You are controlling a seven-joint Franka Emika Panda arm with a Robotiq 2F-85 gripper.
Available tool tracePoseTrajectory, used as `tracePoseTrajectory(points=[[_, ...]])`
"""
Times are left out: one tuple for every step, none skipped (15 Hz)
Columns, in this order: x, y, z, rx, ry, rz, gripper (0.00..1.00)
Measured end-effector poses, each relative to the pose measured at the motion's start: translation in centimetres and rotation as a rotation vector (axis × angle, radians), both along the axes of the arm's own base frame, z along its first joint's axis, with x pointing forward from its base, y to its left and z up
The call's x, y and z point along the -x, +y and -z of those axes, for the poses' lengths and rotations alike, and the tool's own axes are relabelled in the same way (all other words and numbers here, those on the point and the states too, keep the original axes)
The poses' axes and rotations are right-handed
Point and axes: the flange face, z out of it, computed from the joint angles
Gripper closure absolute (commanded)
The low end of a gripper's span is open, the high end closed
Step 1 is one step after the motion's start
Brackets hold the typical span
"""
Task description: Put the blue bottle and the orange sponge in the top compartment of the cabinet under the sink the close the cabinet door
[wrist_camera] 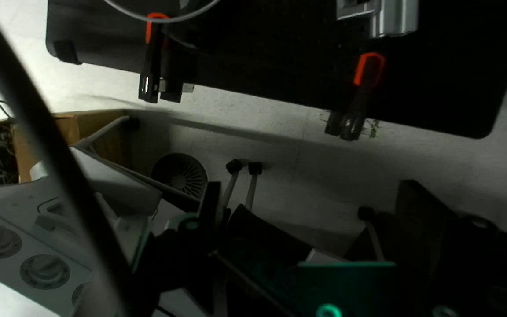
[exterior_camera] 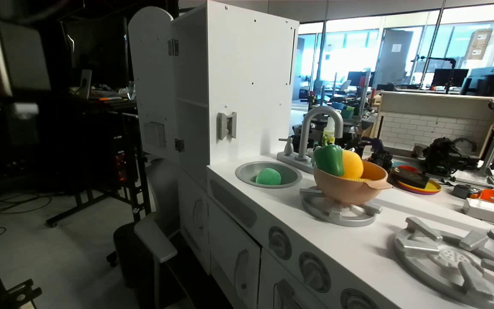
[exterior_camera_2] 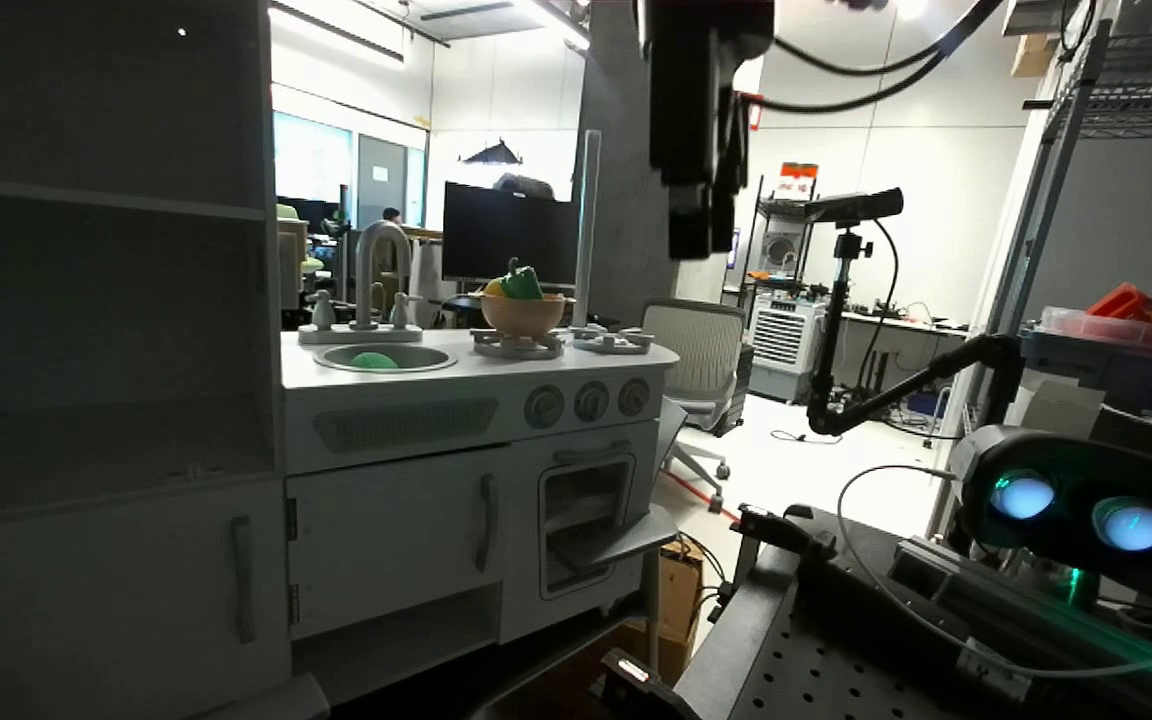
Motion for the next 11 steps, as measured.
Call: tracePoseTrajectory(points=[[0.9, 0.6, -1.5, -0.005, 0.012, 0.008, 0.00], [1.7, 1.1, -2.6, -0.009, 0.019, 0.014, 0.00], [2.4, 1.4, -3.3, -0.010, 0.023, 0.021, 0.00], [2.8, 1.7, -3.7, -0.011, 0.023, 0.032, 0.00], [3.1, 1.9, -3.9, -0.007, 0.018, 0.040, 0.00], [3.1, 2.0, -3.8, -0.002, 0.017, 0.043, 0.00], [3.2, 2.2, -3.8, 0.006, 0.016, 0.046, 0.00], [3.2, 2.3, -3.6, 0.011, 0.016, 0.048, 0.00], [3.2, 2.4, -3.3, 0.018, 0.016, 0.048, 0.00], [3.2, 2.6, -3.1, 0.024, 0.013, 0.045, 0.00], [3.2, 2.9, -2.9, 0.028, 0.012, 0.042, 0.00]])
